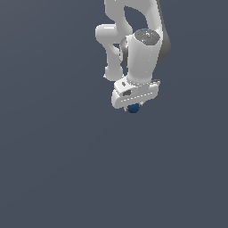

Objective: Pick up the object and move it to a goal position.

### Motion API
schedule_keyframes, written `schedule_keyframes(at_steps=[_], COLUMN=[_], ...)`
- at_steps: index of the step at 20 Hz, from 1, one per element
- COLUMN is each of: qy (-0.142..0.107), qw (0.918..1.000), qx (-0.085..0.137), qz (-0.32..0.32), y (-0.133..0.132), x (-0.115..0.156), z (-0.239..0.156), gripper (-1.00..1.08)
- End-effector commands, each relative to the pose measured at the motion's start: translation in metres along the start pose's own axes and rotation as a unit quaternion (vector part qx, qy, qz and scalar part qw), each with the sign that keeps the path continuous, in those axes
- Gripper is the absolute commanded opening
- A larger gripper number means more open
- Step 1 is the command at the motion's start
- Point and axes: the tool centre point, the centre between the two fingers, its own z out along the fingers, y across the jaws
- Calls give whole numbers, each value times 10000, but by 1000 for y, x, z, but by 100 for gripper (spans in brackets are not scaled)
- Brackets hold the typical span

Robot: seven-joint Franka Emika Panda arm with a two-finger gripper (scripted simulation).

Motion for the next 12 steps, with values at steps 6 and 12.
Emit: schedule_keyframes(at_steps=[6, 12], qy=[2, 2], qw=[10000, 10000], qx=[2, 2], qz=[-2, -2], y=[-5, -6], x=[-16, -20], z=[-34, -43], gripper=[-100, -100])
